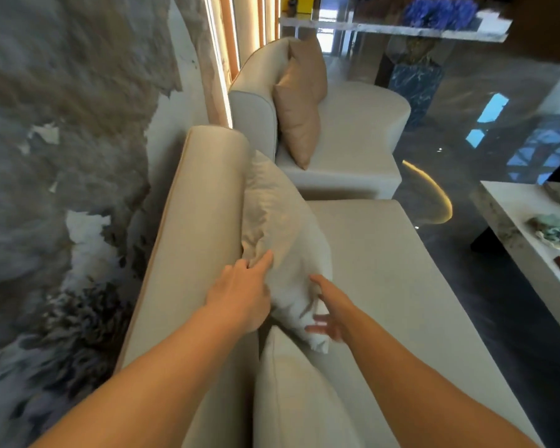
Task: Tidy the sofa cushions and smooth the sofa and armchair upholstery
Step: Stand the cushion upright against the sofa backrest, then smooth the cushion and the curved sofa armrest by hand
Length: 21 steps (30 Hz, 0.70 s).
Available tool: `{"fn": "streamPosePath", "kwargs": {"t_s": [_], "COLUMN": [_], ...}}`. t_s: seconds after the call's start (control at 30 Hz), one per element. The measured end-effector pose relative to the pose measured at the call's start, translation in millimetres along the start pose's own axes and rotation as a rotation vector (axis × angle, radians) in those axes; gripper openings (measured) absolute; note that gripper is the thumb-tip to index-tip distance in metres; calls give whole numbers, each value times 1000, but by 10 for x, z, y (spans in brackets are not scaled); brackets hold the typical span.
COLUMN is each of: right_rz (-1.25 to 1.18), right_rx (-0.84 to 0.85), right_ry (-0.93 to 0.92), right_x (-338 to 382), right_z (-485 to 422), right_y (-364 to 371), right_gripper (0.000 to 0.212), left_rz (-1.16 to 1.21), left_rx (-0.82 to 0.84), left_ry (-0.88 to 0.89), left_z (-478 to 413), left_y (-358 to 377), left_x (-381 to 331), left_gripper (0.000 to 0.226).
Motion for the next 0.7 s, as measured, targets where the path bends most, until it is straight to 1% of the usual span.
{"fn": "streamPosePath", "kwargs": {"t_s": [0.07, 0.13, 0.17, 0.2, 0.27, 0.3, 0.37, 0.43, 0.5, 0.6, 0.7], "right_rz": [97, 266, 362, 473, 734, 834, 888, 867, 868, 927, 967], "right_rx": [-12, -27, -38, -61, -147, -195, -266, -327, -343, -284, -234], "right_ry": [-54, -116, -156, -224, -416, -507, -622, -664, -643, -635, -654], "right_x": [45, 46, 26, -1, -101, -187, -436, -757, -1146, -1784, -2462], "right_z": [267, 592, 734, 858, 1104, 1256, 1598, 1978, 2353, 2913, 3432], "right_y": [23, 91, 139, 192, 284, 318, 322, 256, 140, -64, -280], "right_gripper": [45, 28, 19, 16, 20, 23, 27, 34, 42, 43, 51], "left_rz": [-38, -124, -179, -233, -332, -364, -389, -377, -362, -371, -344], "left_rx": [-20, -42, -66, -101, -167, -188, -218, -236, -217, -184, -200], "left_ry": [78, 102, 97, 91, 94, 94, 84, 54, 21, -4, -32], "left_z": [278, 565, 709, 847, 1091, 1216, 1491, 1817, 2211, 2873, 3554], "left_y": [-4, 5, 18, 31, 66, 95, 165, 251, 398, 664, 912], "left_x": [154, 274, 325, 359, 401, 415, 435, 447, 442, 399, 314], "left_gripper": [67, 65, 60, 53, 38, 37, 39, 39, 45, 57, 57]}}
Point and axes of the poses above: each hand's wrist, its own z-axis away from the middle knuckle, its own y-axis out of the palm, x = y × z, the point moved 4 cm from there along -z, towards the middle knuckle, and after that the axes turned 4 degrees about z, right-handed, at the moved point
